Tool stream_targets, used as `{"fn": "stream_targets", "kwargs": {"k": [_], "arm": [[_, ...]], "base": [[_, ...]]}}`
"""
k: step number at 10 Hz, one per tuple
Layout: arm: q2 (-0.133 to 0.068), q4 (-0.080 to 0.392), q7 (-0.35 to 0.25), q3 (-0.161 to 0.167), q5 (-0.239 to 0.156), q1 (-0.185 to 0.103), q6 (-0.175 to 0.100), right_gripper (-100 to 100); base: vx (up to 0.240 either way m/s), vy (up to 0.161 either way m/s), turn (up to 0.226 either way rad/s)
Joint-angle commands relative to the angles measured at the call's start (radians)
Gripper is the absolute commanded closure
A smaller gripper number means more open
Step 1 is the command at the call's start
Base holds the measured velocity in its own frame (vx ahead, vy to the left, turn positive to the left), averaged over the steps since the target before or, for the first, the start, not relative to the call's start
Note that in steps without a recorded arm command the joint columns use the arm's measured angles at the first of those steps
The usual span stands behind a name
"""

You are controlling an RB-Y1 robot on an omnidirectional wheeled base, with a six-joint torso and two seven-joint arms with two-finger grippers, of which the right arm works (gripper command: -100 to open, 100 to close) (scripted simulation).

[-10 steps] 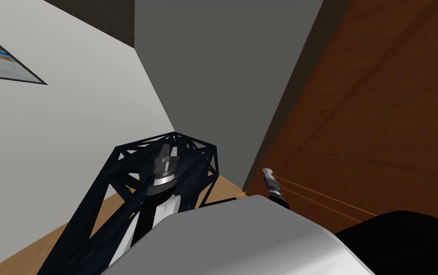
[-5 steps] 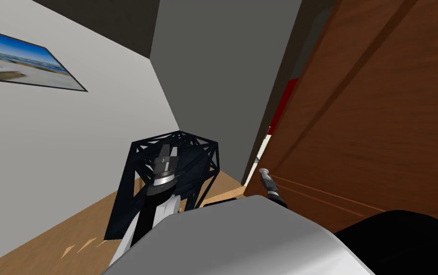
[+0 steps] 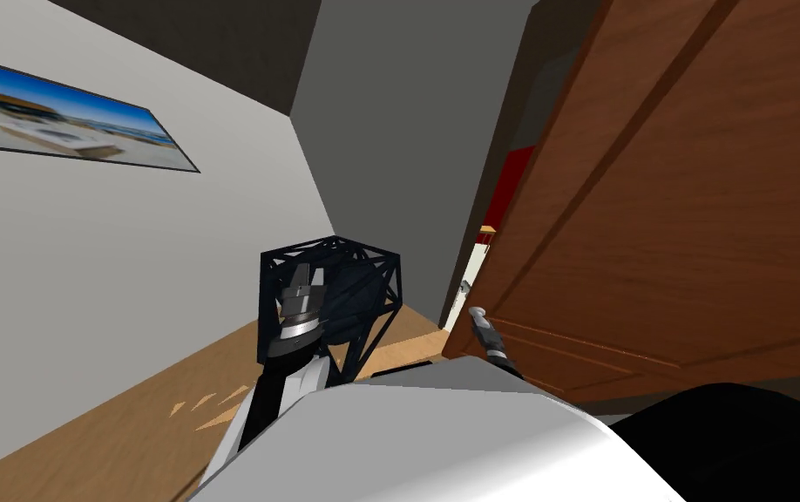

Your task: Pull the door open

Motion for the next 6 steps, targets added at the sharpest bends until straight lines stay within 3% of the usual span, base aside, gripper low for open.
{"fn": "stream_targets", "kwargs": {"k": [1, 4, 5, 6], "arm": [[-0.007, -0.011, -0.01, 0.025, 0.015, 0.011, -0.004, 100], [-0.027, -0.033, -0.033, 0.07, 0.044, 0.027, -0.019, 100], [-0.024, -0.034, -0.025, 0.062, 0.039, 0.027, -0.014, 100], [-0.033, -0.036, -0.039, 0.084, 0.052, 0.038, -0.027, 100]], "base": [[-0.245, -0.001, 0.058], [-0.258, -0.012, 0.062], [-0.106, 0.014, 0.007], [-0.16, -0.003, 0.075]]}}
